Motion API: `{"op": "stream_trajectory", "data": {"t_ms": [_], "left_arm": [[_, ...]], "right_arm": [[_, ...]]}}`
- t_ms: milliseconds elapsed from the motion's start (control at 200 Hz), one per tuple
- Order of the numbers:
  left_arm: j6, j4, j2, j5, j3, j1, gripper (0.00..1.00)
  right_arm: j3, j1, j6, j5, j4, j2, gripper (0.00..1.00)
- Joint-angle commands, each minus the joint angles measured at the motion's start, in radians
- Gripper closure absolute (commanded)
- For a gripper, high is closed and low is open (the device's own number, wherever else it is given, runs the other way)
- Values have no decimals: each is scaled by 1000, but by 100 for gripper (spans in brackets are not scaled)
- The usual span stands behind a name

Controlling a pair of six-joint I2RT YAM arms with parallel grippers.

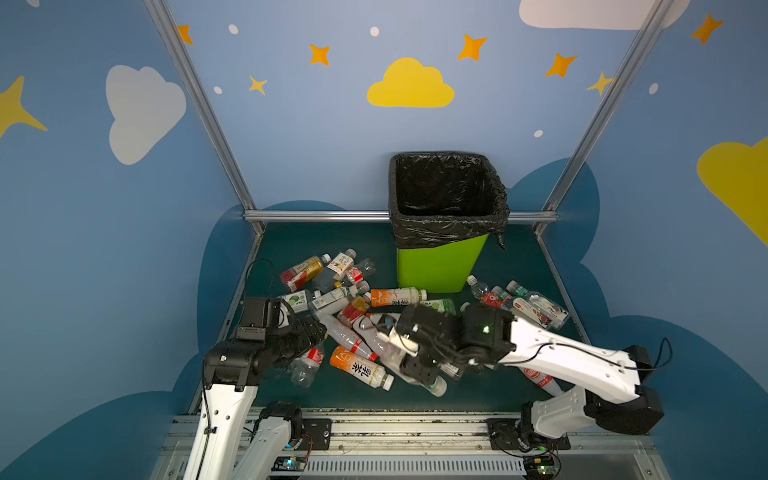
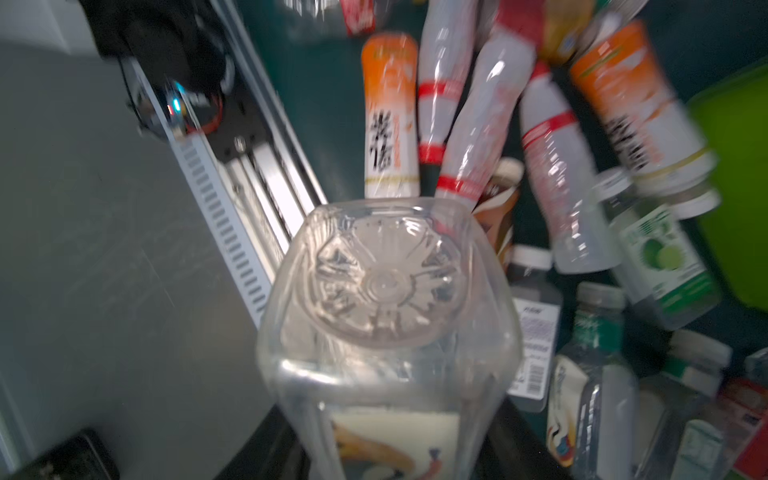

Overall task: Throw the plastic bottles in the bin
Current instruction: 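Lift the clear bottle over the green bin and release it with the right gripper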

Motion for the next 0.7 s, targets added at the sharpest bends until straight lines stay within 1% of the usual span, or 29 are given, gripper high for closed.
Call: {"op": "stream_trajectory", "data": {"t_ms": [0,90,130,170,200,210,220,235,240,300,350,365,401,426,466,506,606,641,691], "left_arm": [[35,-24,37,-33,62,-2,14],[48,-23,63,-28,92,-2,13],[54,-21,73,-22,99,-2,12],[58,-19,80,-15,104,-3,12],[61,-18,85,-8,107,-3,11],[62,-18,86,-7,107,-4,11],[63,-19,87,-6,106,-5,11],[63,-19,88,-4,107,-5,10],[63,-19,88,-4,107,-4,10],[62,-22,87,6,105,-5,9],[61,-33,78,4,107,-8,10],[60,-38,75,3,107,-10,10],[62,-49,64,0,107,-14,10],[62,-59,56,-2,105,-17,10],[62,-76,39,-2,101,-20,13],[60,-92,21,4,95,-26,16],[43,-134,-22,11,63,-44,22],[33,-149,-34,10,46,-50,24],[26,-161,-48,13,20,-59,27]], "right_arm": [[258,-111,-104,126,56,15,49],[471,-209,-172,215,195,80,48],[532,-261,-195,245,290,106,46],[575,-316,-205,244,370,134,45],[624,-377,-198,248,430,167,40],[648,-405,-189,249,449,186,35],[656,-413,-186,248,454,192,33],[684,-441,-172,242,462,212,29],[702,-457,-165,234,462,228,26],[820,-541,-123,213,445,308,17],[913,-590,-90,198,389,367,6],[931,-600,-81,196,370,376,5],[947,-613,-65,196,340,378,4],[934,-618,-62,198,330,360,4],[869,-622,-54,218,333,306,4],[749,-624,-48,226,376,220,4],[382,-633,-2,203,508,-40,4],[290,-635,17,192,506,-110,4],[190,-633,43,178,447,-202,5]]}}
